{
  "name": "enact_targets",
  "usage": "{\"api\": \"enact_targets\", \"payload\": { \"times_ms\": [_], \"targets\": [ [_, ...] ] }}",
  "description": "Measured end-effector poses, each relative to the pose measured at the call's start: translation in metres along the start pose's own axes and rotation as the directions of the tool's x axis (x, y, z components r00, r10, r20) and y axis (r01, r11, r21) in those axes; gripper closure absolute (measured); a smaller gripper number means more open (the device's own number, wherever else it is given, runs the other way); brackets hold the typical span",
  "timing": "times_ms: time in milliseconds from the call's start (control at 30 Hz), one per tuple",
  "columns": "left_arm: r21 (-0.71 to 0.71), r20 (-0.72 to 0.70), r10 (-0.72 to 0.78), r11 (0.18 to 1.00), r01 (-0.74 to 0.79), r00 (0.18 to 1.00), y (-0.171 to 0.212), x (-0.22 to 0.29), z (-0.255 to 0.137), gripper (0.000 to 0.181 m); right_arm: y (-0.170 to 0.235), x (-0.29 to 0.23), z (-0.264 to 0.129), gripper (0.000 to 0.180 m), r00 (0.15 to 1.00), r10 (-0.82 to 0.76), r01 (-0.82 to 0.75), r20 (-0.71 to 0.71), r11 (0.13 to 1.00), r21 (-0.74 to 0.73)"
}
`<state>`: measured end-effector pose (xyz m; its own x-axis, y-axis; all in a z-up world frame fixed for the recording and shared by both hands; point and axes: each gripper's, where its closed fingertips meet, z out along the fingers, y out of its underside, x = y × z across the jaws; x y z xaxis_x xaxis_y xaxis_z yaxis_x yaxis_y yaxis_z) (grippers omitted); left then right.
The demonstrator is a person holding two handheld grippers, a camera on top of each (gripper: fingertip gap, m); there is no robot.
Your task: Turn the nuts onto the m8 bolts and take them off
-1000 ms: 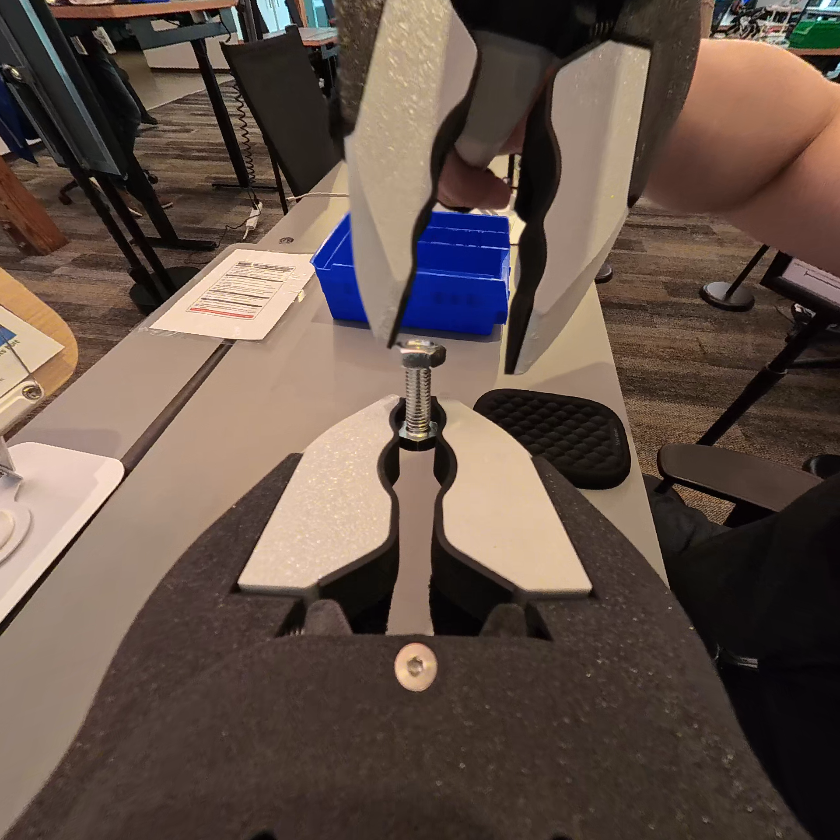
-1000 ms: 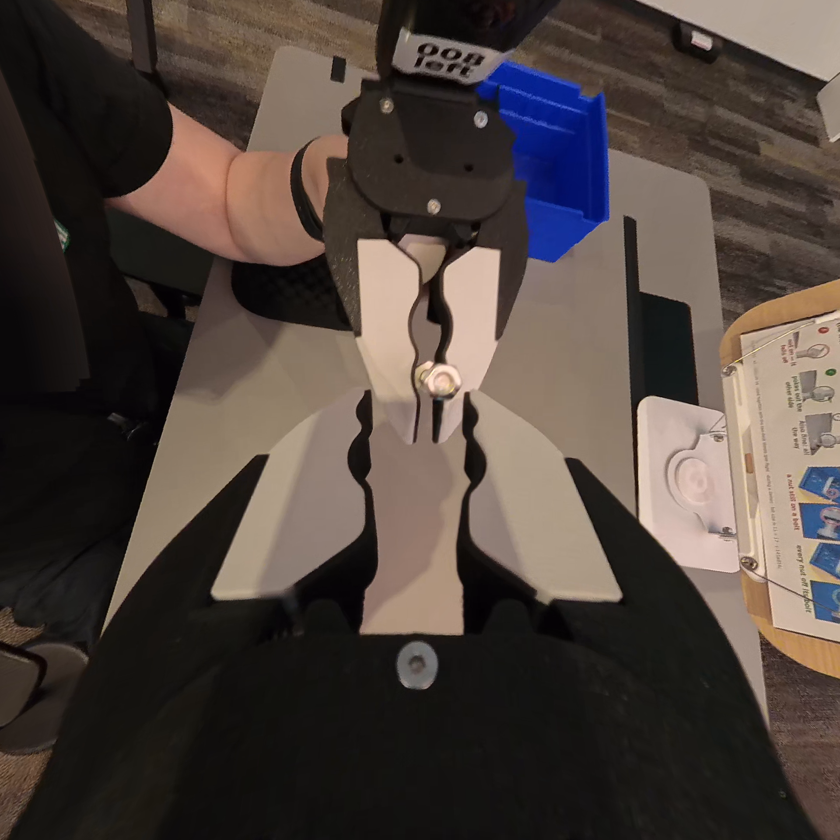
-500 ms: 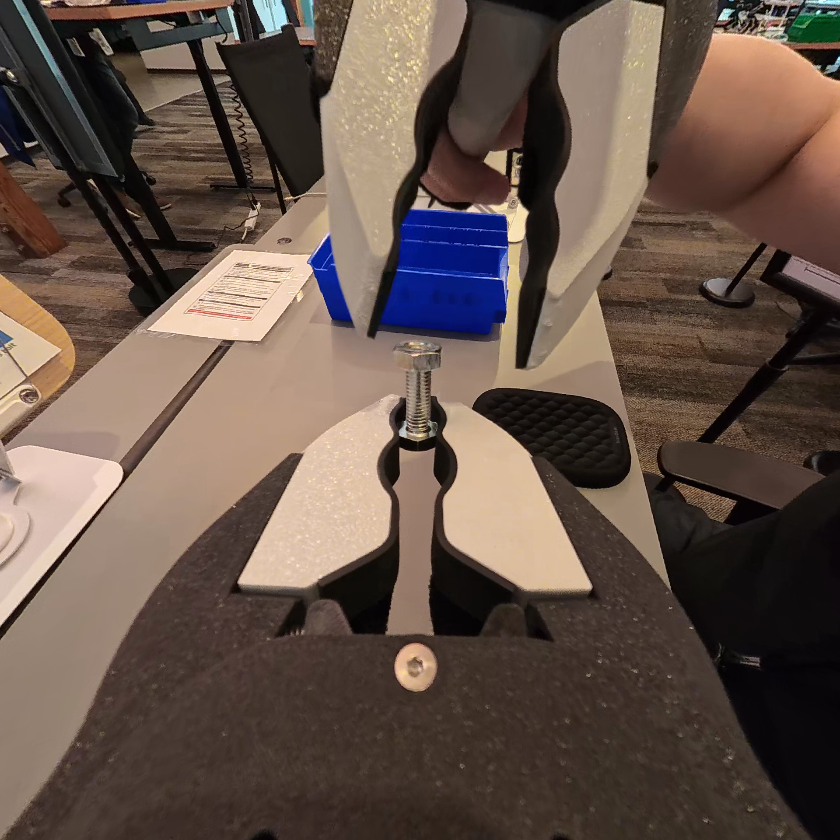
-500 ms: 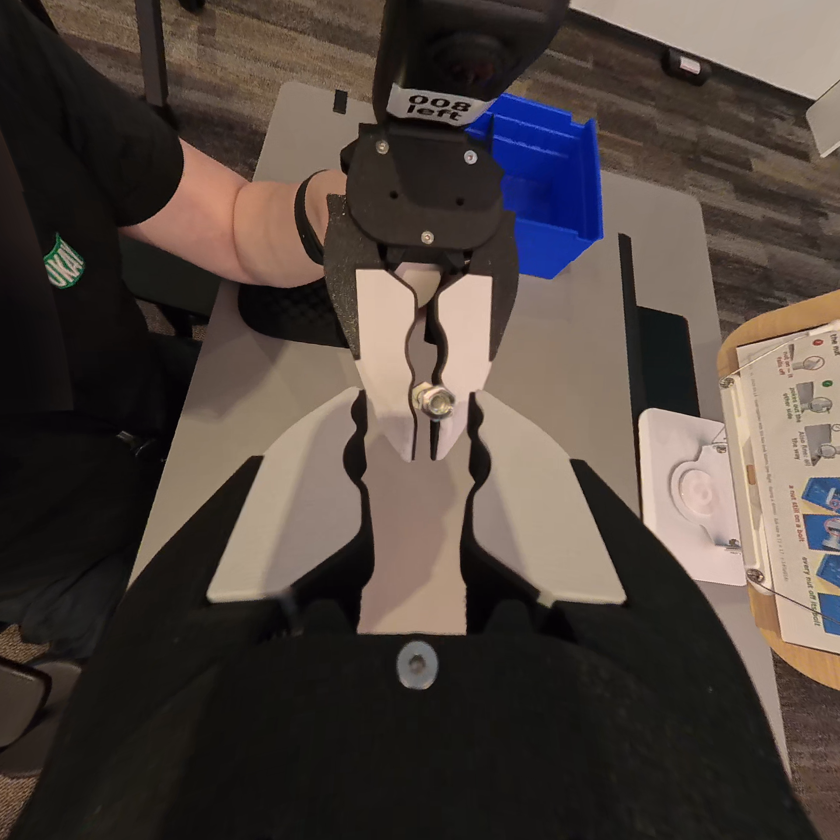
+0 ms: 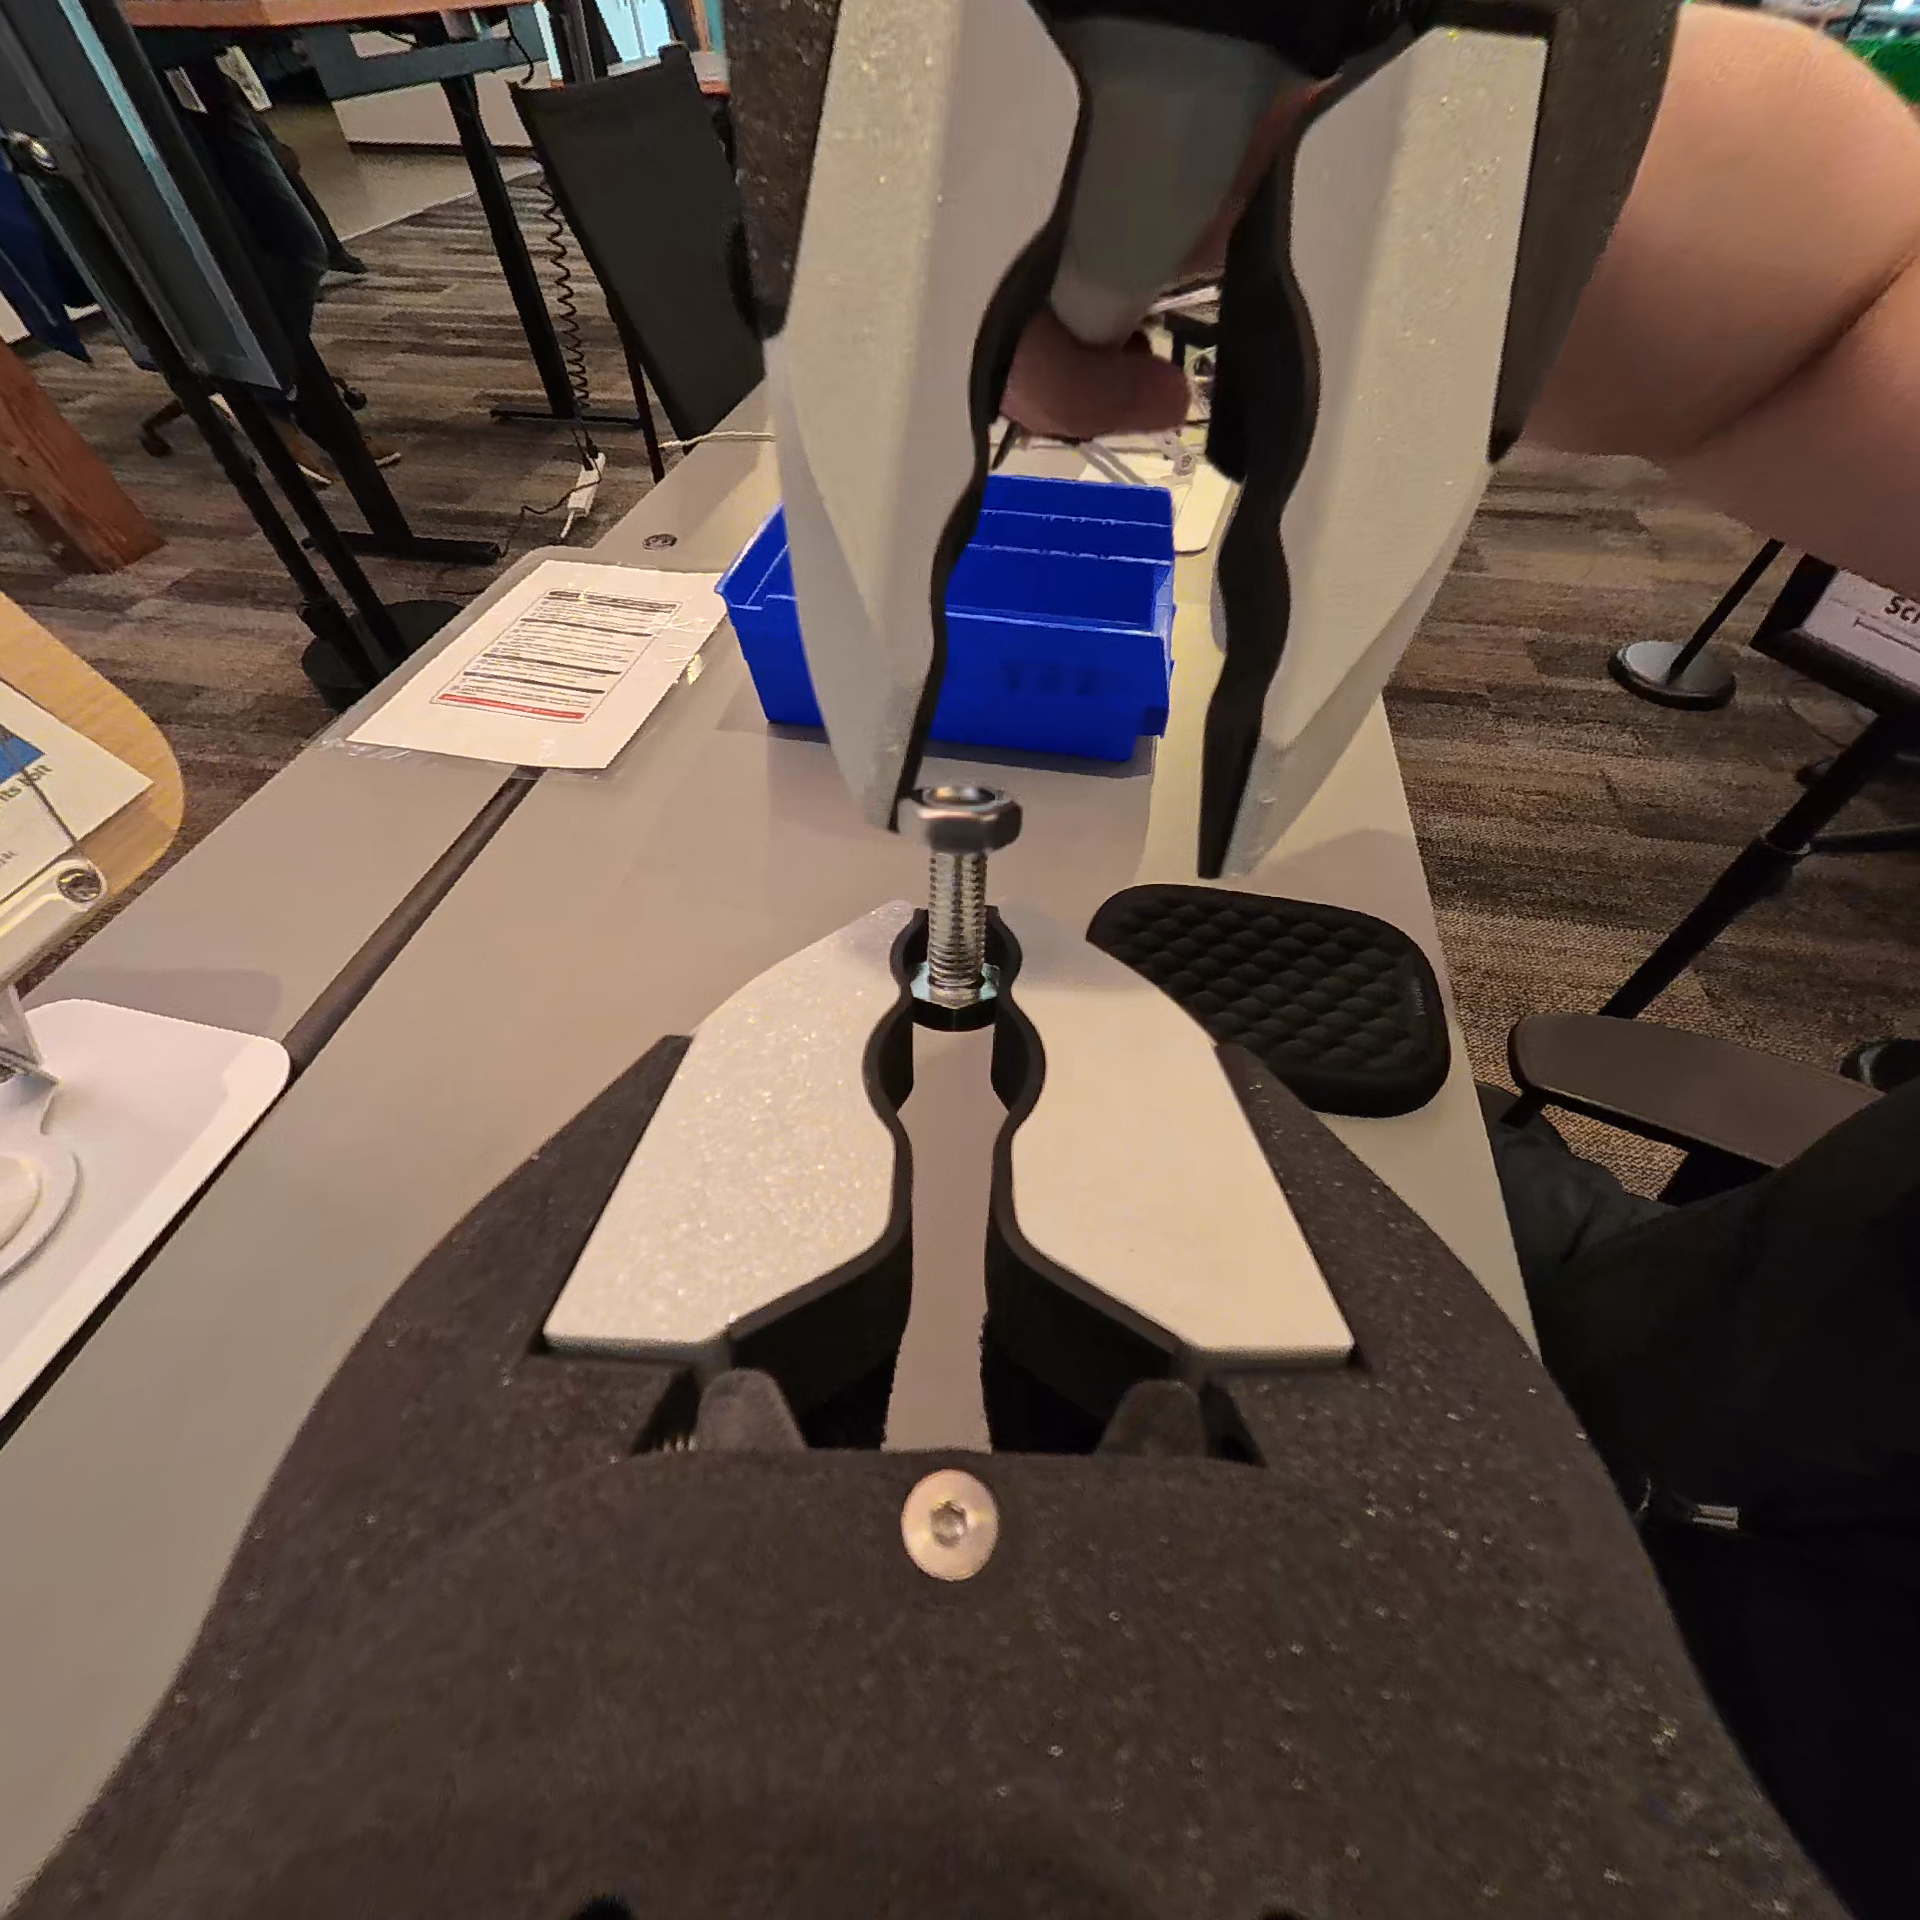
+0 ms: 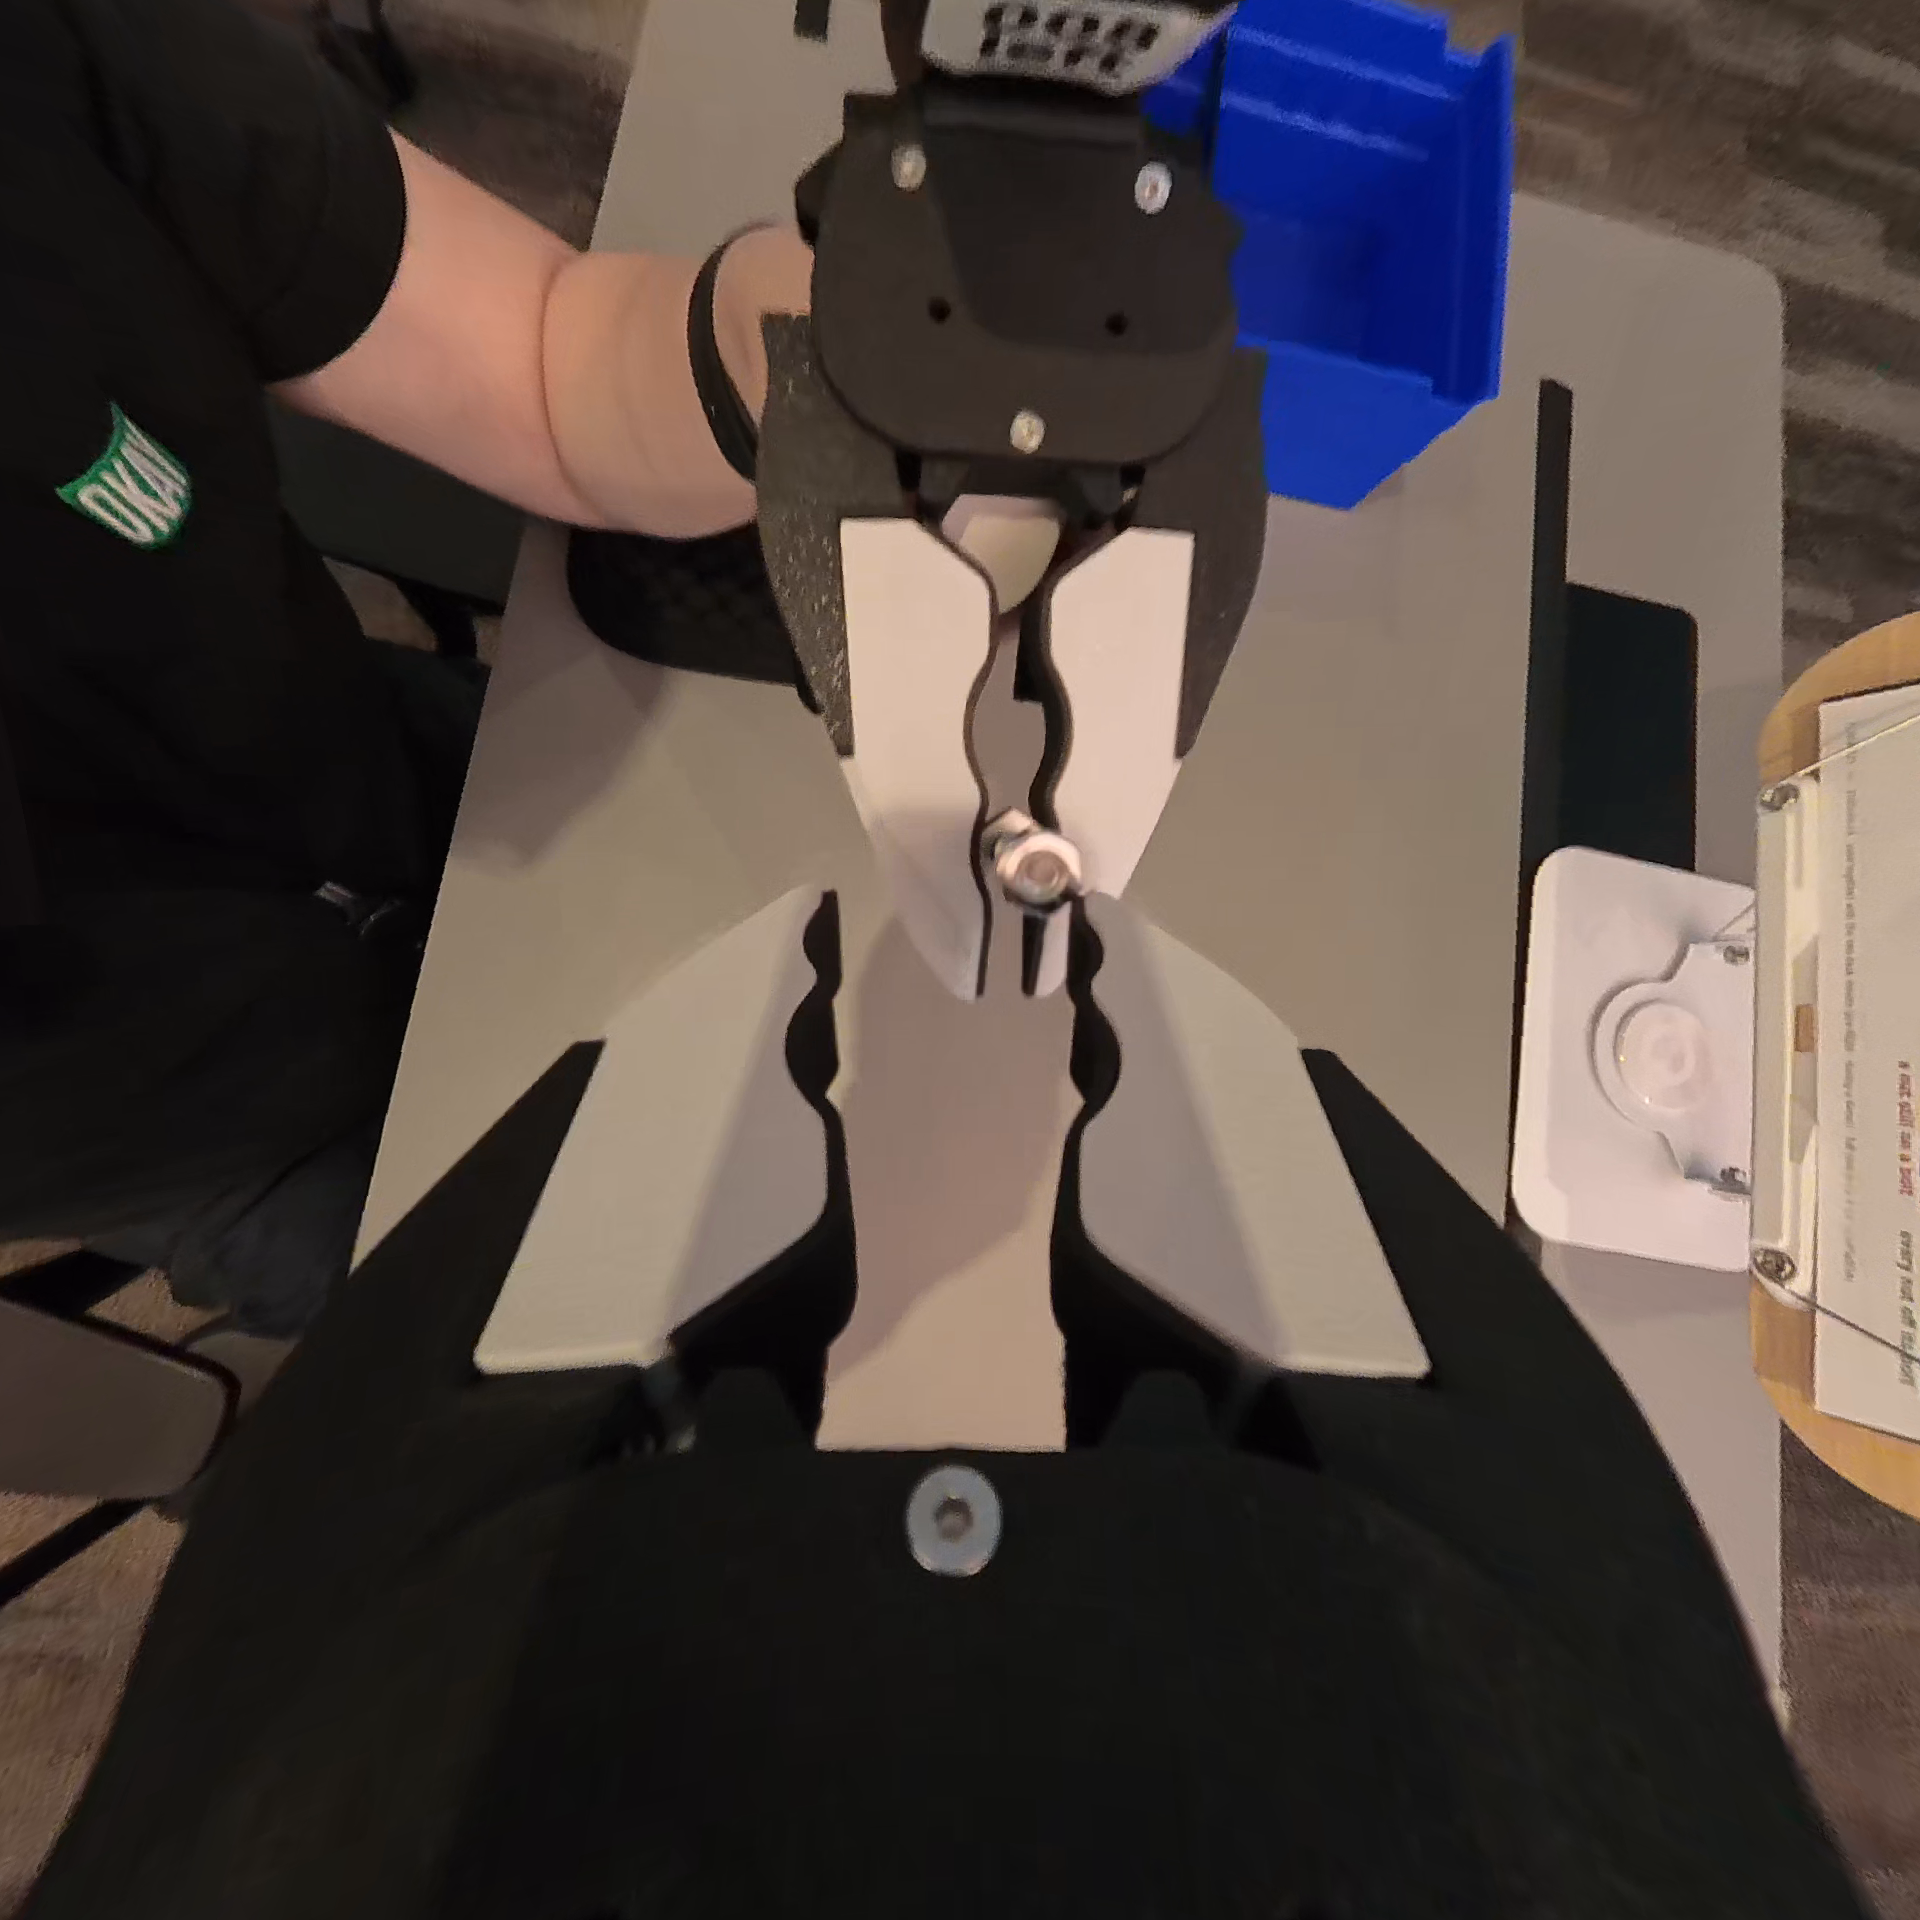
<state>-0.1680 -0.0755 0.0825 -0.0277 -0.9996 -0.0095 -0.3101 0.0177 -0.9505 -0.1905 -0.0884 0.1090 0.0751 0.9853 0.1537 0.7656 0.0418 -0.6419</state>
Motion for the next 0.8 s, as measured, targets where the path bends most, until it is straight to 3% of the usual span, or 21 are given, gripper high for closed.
{"api": "enact_targets", "payload": {
  "times_ms": [67, 300, 433, 600, 800],
  "targets": [
    [0.004, 0.008, -0.008, 1.0, 0.008, 1.0, 0.0, -0.003, -0.001, 0.171, 0.006, -0.005, -0.003, 0.151, 0.999, 0.006, -0.004, 0.037, 0.999, -0.045],
    [-0.006, -0.002, 0.001, 1.0, -0.001, 1.0, 0.001, 0.001, 0.002, 0.171, -0.004, 0.007, 0.0, 0.142, 1.0, -0.013, 0.012, -0.021, 0.999, -0.042],
    [-0.007, 0.019, -0.013, 1.0, 0.013, 1.0, 0.002, -0.005, -0.001, 0.171, 0.009, 0.0, -0.001, 0.158, 0.999, 0.024, -0.02, 0.033, 0.993, -0.12],
    [-0.002, -0.003, -0.02, 1.0, 0.02, 1.0, 0.002, -0.001, 0.001, 0.171, -0.006, 0.013, -0.001, 0.142, 0.999, 0.049, -0.05, -0.011, 0.998, -0.034],
    [0.012, 0.019, -0.028, 1.0, 0.028, 0.999, -0.001, -0.006, -0.003, 0.171, 0.003, 0.002, -0.003, 0.152, 0.993, 0.094, -0.088, 0.071, 0.992, -0.086]
  ]
}}
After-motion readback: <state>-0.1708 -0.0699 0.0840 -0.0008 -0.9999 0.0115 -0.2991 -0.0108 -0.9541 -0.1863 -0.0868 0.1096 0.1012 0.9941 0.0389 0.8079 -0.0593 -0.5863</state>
